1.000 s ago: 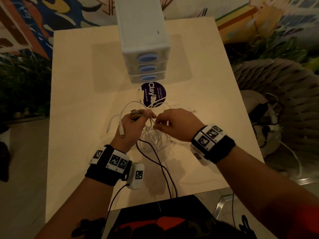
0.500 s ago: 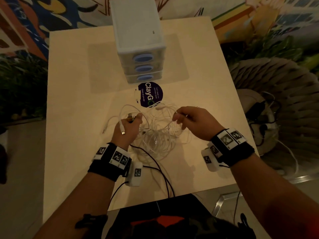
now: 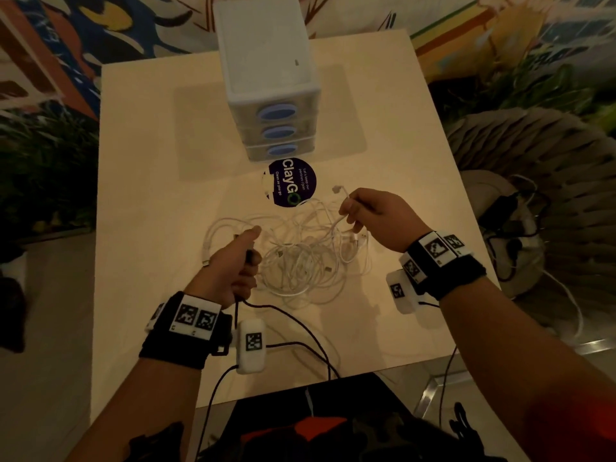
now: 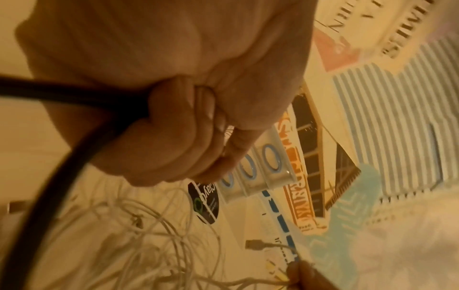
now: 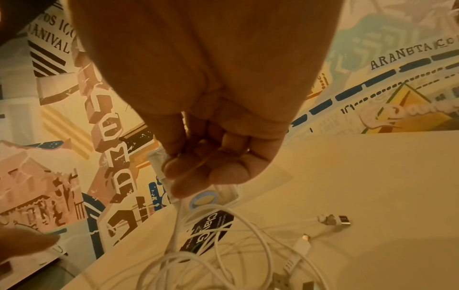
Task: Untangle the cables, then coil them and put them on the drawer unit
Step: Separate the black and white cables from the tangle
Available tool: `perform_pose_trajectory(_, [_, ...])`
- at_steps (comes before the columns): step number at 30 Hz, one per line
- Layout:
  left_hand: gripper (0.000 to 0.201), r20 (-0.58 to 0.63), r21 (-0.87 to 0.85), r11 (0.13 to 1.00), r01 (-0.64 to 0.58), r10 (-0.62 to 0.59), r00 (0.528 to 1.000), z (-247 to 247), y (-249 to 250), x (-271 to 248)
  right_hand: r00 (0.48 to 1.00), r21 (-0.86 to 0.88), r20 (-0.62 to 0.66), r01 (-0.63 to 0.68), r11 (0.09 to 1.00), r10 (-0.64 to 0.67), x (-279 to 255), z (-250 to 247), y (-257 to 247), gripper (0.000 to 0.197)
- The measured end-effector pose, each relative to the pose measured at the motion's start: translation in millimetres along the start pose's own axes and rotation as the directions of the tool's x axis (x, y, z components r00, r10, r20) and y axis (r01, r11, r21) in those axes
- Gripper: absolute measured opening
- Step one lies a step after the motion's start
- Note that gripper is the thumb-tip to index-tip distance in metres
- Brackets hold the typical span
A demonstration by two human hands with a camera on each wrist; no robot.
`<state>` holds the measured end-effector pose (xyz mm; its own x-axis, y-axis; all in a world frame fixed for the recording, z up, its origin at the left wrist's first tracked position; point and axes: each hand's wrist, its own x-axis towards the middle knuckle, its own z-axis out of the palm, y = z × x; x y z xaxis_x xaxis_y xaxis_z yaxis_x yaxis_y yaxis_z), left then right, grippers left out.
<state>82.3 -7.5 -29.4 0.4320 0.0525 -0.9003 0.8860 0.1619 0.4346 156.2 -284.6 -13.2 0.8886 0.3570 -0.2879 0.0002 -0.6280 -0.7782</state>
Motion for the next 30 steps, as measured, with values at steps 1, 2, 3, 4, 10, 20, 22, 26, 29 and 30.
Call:
perform_pose_trajectory(1, [0.051,0.088,-0.054,0.998,0.012,-0.007,0.996,0,1,-4,1.0,-0.003,-0.002,-0.004,1.0,0.004,0,0,1,0.026])
perform_pose_trajectory(2, [0.042,0.161,-0.097,0.995,-0.007,0.023,0.987,1,1,-7,1.0,-0.003,-0.004,-0.008,1.0,0.008,1,0,2,0.027])
perform_pose_trajectory(3, [0.031,0.208,-0.123,0.991,-0.053,0.078,0.975,3,0,-10,1.0,-0.001,-0.003,-0.01,1.0,0.01,1,1,3,0.027])
perform_pose_trajectory(4, [0.025,0.226,-0.124,0.986,-0.114,0.14,0.964,7,-1,-12,1.0,0.002,-0.002,-0.013,1.0,0.013,0,2,3,0.027])
perform_pose_trajectory(10, [0.011,0.152,0.189,0.829,-0.527,0.505,0.85,33,-10,-11,0.999,0.034,0.025,0.023,0.999,-0.024,-3,6,-4,0.024])
perform_pose_trajectory(20, [0.025,0.044,0.213,0.669,-0.712,0.721,0.691,76,-4,-18,0.93,-0.261,0.215,0.35,0.9,-0.299,-3,17,-26,0.022])
perform_pose_trajectory(22, [0.025,0.021,0.208,0.66,-0.722,0.735,0.677,77,-2,-16,0.931,-0.249,0.216,0.344,0.905,-0.294,-3,19,-25,0.022])
perform_pose_trajectory(26, [0.028,0.007,0.163,0.698,-0.697,0.706,0.709,73,0,-13,0.993,-0.125,-0.017,0.113,0.986,-0.116,-13,15,-4,0.017])
perform_pose_trajectory(29, [0.029,0.017,0.118,0.728,-0.676,0.679,0.734,70,-1,-14,1.0,-0.211,-0.006,-0.014,0.977,0.013,-20,22,19,0.015])
perform_pose_trajectory(30, [0.028,0.022,0.103,0.738,-0.667,0.669,0.743,71,-1,-15,0.997,-0.237,0.056,-0.033,0.971,0.047,-21,28,24,0.017])
